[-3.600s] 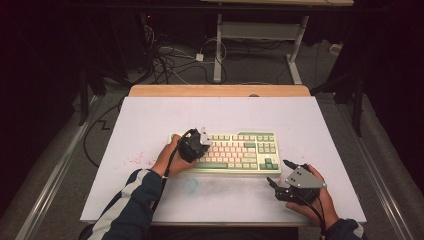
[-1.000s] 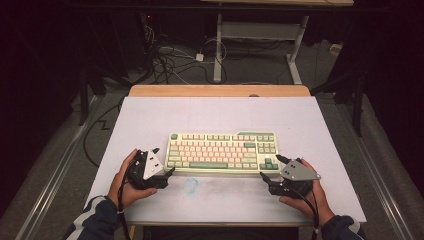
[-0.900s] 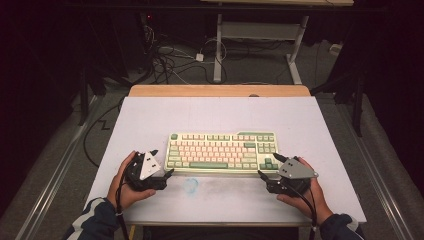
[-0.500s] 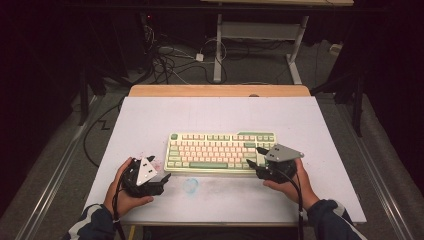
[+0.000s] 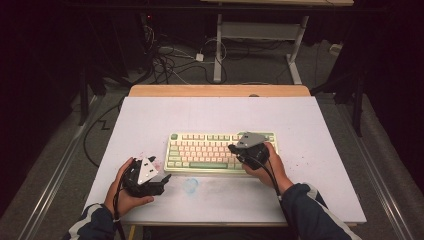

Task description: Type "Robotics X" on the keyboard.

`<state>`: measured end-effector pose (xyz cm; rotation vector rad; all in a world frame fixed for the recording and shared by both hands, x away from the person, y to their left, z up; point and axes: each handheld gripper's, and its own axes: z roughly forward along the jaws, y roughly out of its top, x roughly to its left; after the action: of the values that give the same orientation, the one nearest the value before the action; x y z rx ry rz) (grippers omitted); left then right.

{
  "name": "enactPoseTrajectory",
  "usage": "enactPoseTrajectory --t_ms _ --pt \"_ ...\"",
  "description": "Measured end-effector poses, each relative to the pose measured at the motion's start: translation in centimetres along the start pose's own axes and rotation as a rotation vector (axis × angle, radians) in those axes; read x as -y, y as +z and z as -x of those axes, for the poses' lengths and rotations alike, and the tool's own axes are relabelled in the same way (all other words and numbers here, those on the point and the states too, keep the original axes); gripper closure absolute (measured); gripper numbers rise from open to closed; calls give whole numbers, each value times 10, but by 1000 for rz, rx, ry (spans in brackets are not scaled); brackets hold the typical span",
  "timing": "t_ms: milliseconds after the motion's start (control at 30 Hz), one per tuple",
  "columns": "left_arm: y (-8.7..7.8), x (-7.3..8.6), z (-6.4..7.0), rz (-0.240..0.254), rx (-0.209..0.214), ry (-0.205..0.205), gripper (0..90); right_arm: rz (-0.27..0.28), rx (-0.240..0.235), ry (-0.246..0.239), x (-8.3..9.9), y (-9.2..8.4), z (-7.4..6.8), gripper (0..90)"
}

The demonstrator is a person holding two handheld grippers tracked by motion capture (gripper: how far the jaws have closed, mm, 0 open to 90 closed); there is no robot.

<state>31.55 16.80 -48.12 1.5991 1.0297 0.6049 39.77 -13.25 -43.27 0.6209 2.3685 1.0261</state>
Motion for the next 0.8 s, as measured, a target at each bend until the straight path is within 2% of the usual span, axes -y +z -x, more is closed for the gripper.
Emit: enactPoseTrajectory --t_ms 333,533,600,800 --pt "2 2 -1 -18 -2 9 222 -43 -24 -8 -12 28 -3 900" --pt "2 3 0 -23 0 17 222 -63 -20 -9 -15 38 -3 900" --pt "2 3 1 -20 6 4 222 -70 -18 -18 -15 40 -3 900" --pt "1 3 2 -25 11 19 222 -103 4 -36 -15 46 -6 900"
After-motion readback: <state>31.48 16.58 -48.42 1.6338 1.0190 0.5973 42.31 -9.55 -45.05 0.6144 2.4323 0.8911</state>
